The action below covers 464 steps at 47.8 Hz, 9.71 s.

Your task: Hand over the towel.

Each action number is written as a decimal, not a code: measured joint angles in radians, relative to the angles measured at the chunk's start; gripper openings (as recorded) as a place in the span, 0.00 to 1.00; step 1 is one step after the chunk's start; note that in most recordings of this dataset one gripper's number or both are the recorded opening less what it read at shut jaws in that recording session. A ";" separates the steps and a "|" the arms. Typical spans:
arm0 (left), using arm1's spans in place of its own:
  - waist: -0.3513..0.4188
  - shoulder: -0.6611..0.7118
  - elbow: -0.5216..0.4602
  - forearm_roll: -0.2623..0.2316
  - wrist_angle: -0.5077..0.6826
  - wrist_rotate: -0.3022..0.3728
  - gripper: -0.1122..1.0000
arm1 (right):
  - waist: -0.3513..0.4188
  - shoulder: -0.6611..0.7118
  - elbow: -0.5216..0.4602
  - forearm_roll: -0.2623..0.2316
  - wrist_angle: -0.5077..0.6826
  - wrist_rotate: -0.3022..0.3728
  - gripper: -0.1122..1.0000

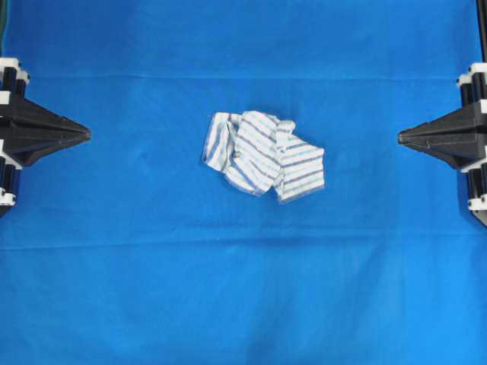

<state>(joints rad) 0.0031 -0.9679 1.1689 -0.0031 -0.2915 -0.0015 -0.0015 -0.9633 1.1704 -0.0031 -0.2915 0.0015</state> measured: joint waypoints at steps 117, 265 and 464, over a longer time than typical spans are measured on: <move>0.107 1.057 -0.683 -0.017 0.195 0.110 0.20 | -0.028 0.043 -0.028 -0.005 0.129 -0.009 0.10; -0.017 0.540 -0.336 -0.018 -0.187 0.124 0.20 | 0.023 0.939 -0.627 -0.009 -0.163 0.040 0.13; -0.017 0.156 -0.156 -0.020 0.014 0.103 0.93 | -0.031 0.459 -0.466 -0.124 0.325 0.089 0.74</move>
<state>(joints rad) -0.0138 -0.8115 1.0124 -0.0230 -0.2777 0.1012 -0.0322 -0.5047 0.7041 -0.1273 0.0337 0.0905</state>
